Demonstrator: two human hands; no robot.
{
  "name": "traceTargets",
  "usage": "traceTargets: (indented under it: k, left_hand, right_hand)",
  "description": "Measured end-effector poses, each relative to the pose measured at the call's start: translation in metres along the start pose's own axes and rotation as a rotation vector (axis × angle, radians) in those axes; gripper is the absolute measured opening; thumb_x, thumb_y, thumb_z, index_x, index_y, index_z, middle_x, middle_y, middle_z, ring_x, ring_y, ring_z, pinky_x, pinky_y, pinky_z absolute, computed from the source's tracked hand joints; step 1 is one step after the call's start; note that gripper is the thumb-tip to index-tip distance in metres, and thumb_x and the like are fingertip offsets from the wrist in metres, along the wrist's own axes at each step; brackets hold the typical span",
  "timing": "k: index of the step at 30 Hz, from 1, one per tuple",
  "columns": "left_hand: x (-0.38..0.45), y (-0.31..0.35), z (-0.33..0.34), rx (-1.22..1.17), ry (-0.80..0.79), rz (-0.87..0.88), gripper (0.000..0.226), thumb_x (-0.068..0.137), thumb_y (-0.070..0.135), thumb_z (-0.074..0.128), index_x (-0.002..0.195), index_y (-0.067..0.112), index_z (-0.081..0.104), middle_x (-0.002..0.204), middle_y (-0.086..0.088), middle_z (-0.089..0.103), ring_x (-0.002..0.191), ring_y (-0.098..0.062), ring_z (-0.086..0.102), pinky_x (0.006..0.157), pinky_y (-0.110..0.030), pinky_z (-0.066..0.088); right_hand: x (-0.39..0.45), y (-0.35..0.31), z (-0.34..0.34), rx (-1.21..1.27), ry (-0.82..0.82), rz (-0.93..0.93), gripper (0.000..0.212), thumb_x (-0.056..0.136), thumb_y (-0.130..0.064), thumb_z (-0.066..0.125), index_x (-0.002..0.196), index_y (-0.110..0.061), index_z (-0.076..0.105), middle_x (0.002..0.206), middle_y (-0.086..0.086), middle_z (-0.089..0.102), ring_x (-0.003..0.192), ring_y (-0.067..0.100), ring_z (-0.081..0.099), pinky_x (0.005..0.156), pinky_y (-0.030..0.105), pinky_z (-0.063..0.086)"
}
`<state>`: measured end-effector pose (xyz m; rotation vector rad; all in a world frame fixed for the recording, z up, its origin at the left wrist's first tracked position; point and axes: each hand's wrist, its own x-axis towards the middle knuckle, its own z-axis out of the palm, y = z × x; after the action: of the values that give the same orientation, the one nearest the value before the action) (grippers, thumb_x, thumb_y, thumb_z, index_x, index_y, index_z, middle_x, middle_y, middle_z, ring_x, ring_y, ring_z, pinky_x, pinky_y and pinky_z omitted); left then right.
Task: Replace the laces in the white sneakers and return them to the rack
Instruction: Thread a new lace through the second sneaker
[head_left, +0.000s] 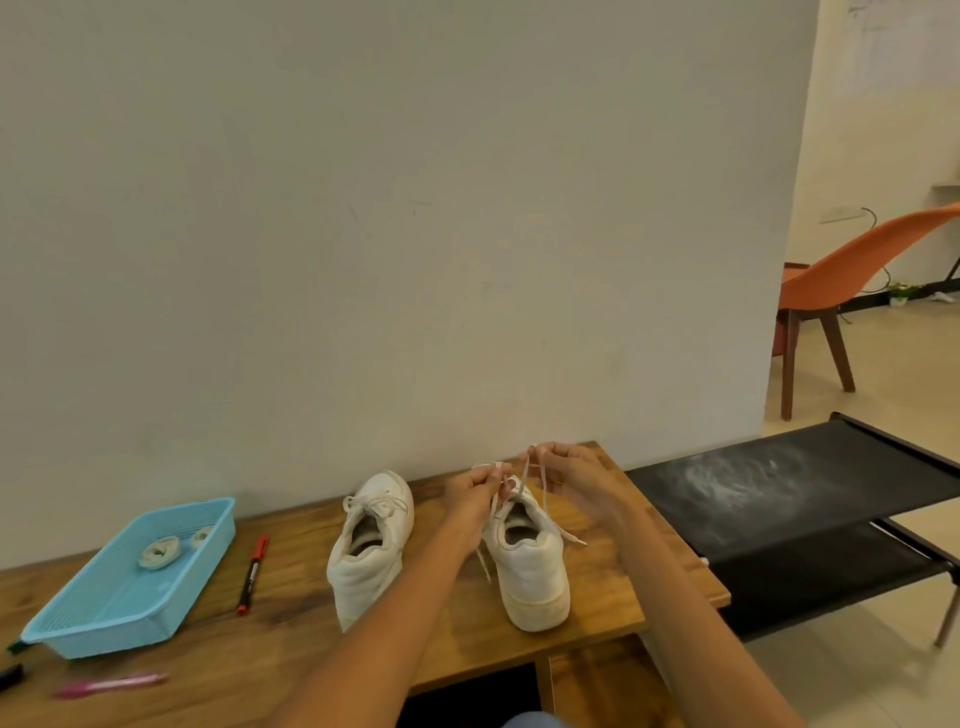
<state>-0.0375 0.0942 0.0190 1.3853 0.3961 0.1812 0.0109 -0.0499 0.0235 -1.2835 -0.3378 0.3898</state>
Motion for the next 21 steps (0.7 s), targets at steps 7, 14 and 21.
traceTargets:
  k: [7,14,21]
  left_hand:
    - [0.007,-0.001,0.008,0.058,0.141,0.102,0.012,0.087,0.022,0.065,0.091,0.01,0.067,0.072,-0.004,0.067,0.055,-0.013,0.058,0.053,-0.021,0.051]
    - [0.009,-0.003,0.01,0.222,0.021,0.212,0.013,0.094,0.012,0.054,0.1,0.005,0.064,0.073,-0.004,0.064,0.058,-0.012,0.055,0.056,-0.021,0.05]
    - [0.01,0.011,0.004,0.319,-0.031,0.133,0.021,0.091,0.018,0.061,0.106,0.012,0.047,0.08,-0.002,0.062,0.063,-0.011,0.059,0.056,-0.015,0.051]
  right_hand:
    - [0.006,0.012,0.011,0.075,0.04,0.025,0.016,0.092,-0.003,0.056,0.105,0.001,0.065,0.088,0.01,0.067,0.082,0.021,0.062,0.079,0.034,0.054]
    - [0.009,0.014,0.018,0.036,0.146,0.022,0.018,0.092,0.002,0.053,0.107,0.001,0.062,0.086,0.012,0.067,0.073,0.021,0.063,0.071,0.032,0.055]
    - [0.013,0.009,0.022,-0.158,0.18,-0.064,0.003,0.086,-0.004,0.065,0.086,-0.007,0.065,0.083,0.011,0.067,0.075,0.021,0.061,0.067,0.027,0.052]
